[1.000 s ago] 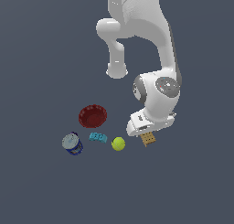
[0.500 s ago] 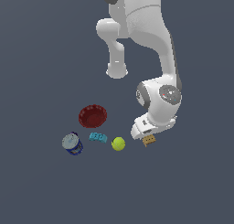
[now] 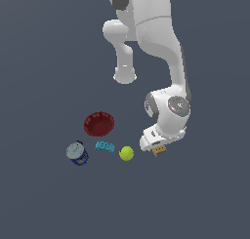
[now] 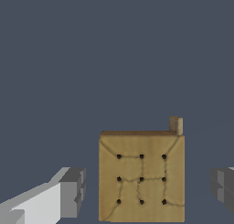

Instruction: Pick up a designated object from a clutter of objects.

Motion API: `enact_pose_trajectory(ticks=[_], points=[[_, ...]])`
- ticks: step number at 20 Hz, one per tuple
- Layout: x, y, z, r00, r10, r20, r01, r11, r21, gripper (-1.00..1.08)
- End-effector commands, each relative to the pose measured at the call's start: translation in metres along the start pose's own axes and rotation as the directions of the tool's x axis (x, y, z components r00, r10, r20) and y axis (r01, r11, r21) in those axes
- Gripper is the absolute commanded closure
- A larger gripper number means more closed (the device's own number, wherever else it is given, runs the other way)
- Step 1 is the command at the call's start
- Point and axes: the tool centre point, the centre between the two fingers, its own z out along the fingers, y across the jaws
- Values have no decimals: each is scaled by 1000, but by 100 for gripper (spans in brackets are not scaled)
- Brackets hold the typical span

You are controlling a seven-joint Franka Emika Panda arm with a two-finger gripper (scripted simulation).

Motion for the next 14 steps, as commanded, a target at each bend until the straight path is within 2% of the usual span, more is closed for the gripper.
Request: enact_pose_trajectory(ticks=[1, 8, 9, 14], points=[[-1, 0, 13, 1000, 0, 1, 0, 1000, 0, -92], [0, 0, 27, 1000, -1, 0, 1, 1000, 0, -92], [0, 0, 27, 1000, -1, 0, 1, 1000, 0, 108], [0, 0, 27, 1000, -1, 0, 1, 1000, 0, 108]])
